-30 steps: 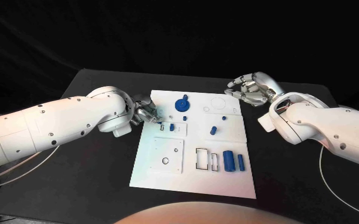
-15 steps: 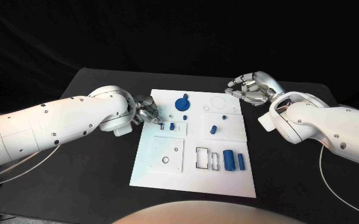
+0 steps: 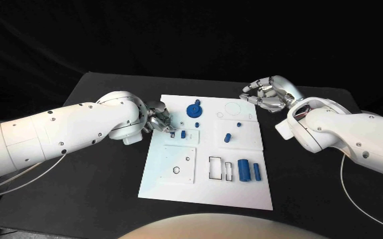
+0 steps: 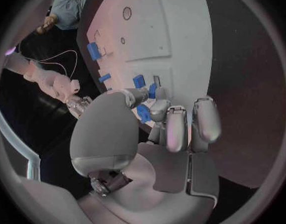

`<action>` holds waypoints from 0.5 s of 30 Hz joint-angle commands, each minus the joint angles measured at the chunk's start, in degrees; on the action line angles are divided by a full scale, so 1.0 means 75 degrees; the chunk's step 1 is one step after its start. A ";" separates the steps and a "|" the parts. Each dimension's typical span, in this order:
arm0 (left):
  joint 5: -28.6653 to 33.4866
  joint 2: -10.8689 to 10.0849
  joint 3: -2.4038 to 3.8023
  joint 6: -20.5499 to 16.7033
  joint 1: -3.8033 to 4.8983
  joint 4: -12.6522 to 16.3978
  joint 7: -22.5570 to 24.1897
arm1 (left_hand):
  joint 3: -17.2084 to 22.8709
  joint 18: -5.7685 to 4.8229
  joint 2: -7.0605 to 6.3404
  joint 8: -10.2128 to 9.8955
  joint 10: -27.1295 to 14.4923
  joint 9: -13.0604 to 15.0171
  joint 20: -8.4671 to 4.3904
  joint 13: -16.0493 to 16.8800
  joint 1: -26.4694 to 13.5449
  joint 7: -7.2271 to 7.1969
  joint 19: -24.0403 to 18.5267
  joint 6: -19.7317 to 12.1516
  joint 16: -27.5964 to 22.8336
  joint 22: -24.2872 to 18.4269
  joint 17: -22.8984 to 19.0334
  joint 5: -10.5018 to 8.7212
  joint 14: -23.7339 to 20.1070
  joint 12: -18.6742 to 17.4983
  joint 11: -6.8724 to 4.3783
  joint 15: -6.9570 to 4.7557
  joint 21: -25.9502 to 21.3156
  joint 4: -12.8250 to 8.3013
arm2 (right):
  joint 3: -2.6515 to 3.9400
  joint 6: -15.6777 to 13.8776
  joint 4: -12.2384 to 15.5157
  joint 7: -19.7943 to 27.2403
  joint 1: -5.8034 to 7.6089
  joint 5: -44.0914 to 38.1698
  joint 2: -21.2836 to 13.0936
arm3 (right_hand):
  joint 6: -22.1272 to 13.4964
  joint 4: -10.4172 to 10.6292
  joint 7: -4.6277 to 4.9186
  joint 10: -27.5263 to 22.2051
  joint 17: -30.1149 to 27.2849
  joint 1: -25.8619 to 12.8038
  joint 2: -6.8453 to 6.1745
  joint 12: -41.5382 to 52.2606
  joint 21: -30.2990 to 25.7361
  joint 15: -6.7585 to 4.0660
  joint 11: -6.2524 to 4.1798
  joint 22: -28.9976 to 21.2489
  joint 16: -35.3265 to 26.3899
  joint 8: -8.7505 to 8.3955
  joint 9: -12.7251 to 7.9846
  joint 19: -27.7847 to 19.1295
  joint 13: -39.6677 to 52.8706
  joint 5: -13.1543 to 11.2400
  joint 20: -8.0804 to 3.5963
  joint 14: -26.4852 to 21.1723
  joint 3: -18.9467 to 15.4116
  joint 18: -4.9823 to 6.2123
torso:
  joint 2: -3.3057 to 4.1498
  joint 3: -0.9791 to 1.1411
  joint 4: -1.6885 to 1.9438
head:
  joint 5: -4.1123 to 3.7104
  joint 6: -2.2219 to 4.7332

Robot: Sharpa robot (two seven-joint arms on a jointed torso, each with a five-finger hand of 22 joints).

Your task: Assemble the parts on the task board

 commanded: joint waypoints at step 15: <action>-0.0459 0.0034 -0.0006 0.0519 -0.0003 0.0053 -0.0045 | 0.0730 -0.0161 -0.0054 0.0041 0.0093 0.0160 -0.0010 0.0060 0.0081 -0.0206 0.0057 0.0249 0.0012 0.0044 0.0067 -0.0053 0.0326 0.0082 -0.0004 -0.0052 0.0048 -0.0883 | 0.0000 0.0065 0.0009 0.0019 -0.0011 -0.0033 -0.0001 | 0.0003 0.0042 -0.0034 -0.0007 0.0597 0.0027 0.0022 -0.0044 -0.0047 -0.0069 -0.0012 0.0911 -0.0041 0.0039 0.0002 -0.0055 -0.0006 0.0049 -0.0014 0.0480 -0.0003 0.0124 | -0.0002 0.0001 0.0007 | 0.0006 -0.0021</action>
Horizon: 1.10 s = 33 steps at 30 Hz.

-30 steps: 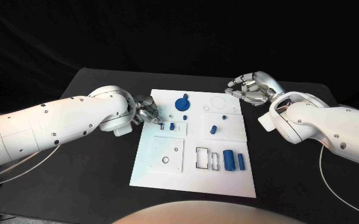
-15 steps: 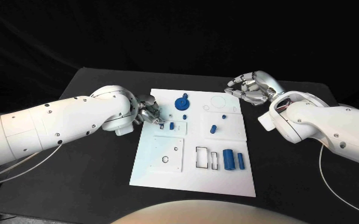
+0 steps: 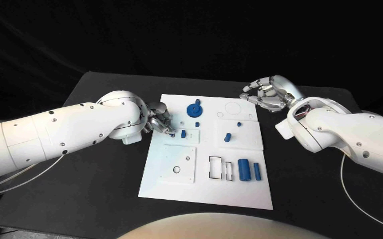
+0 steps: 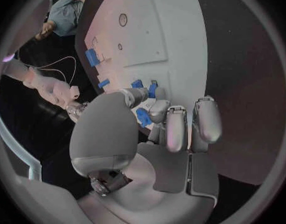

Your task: Assemble the parts on the task board

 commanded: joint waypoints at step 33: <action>-0.0275 0.0083 -0.0044 0.0244 -0.0012 0.0009 -0.0007 | 0.0694 -0.0046 0.0038 0.0044 0.0060 0.0124 -0.0017 0.0024 0.0079 -0.0198 0.0075 0.0233 0.0013 0.0032 0.0073 -0.0075 0.0329 0.0054 -0.0011 -0.0059 0.0061 -0.0785 | 0.0000 0.0067 0.0002 0.0028 -0.0021 -0.0034 0.0005 | 0.0011 0.0069 -0.0037 0.0011 0.0605 0.0024 0.0026 -0.0032 -0.0045 -0.0071 -0.0014 0.0916 -0.0041 0.0049 0.0004 -0.0049 0.0007 0.0058 -0.0016 0.0482 -0.0010 0.0123 | -0.0006 -0.0001 0.0000 | -0.0012 -0.0042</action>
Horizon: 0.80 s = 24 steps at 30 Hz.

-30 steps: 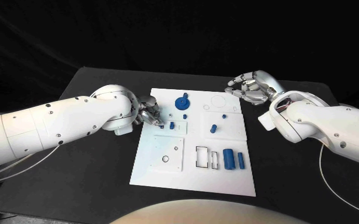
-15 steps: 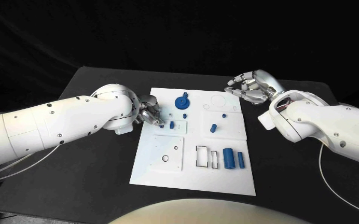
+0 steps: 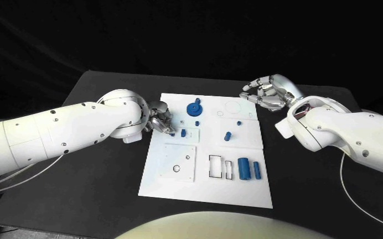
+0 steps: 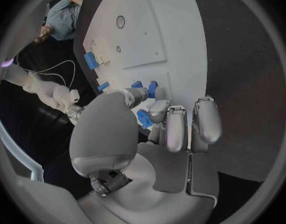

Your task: Assemble the parts on the task board

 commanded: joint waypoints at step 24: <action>0.0163 0.0074 -0.0019 -0.0173 -0.0024 -0.0075 -0.0029 | 0.0636 -0.0064 0.0091 0.0049 0.0180 -0.0054 -0.0006 0.0215 0.0042 -0.0174 0.0103 0.0229 0.0012 0.0088 0.0075 -0.0041 0.0331 0.0156 -0.0033 -0.0075 0.0069 -0.0724 | 0.0001 0.0057 -0.0001 0.0028 -0.0018 -0.0035 -0.0005 | 0.0011 0.0048 -0.0037 0.0011 0.0607 0.0024 0.0026 -0.0032 -0.0045 -0.0071 -0.0014 0.0919 -0.0041 0.0049 0.0004 -0.0049 0.0007 0.0026 -0.0016 0.0482 0.0011 0.0123 | 0.0000 0.0000 -0.0001 | -0.0032 0.0032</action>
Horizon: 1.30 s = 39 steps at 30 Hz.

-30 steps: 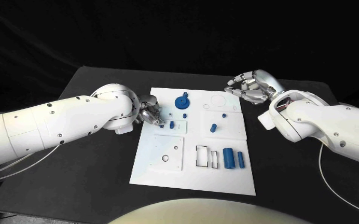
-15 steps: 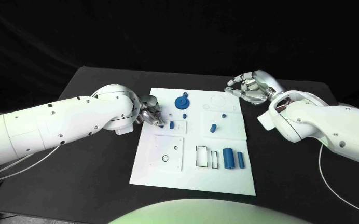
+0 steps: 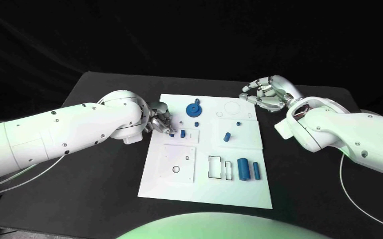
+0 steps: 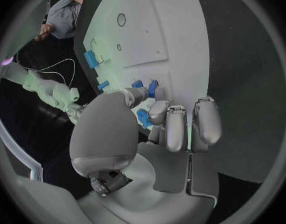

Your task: Assemble the parts on the task board

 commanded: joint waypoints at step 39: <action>-0.0059 0.0011 -0.0012 0.0380 -0.0016 0.0019 -0.0074 | 0.0414 -0.0087 0.0043 0.0115 0.0181 -0.0118 -0.0037 0.0214 -0.0031 -0.0239 0.0117 0.0378 0.0010 0.0111 0.0077 -0.0011 0.0363 0.0149 -0.0035 -0.0078 0.0090 -0.0671 | 0.0000 0.0065 -0.0007 0.0027 -0.0016 -0.0033 -0.0009 | 0.0030 0.0088 -0.0045 0.0012 0.0592 0.0030 0.0024 -0.0034 -0.0065 -0.0077 -0.0021 0.0904 -0.0049 0.0070 0.0011 -0.0055 -0.0005 0.0036 -0.0022 0.0480 -0.0004 0.0127 | 0.0004 0.0001 0.0000 | 0.0002 -0.0027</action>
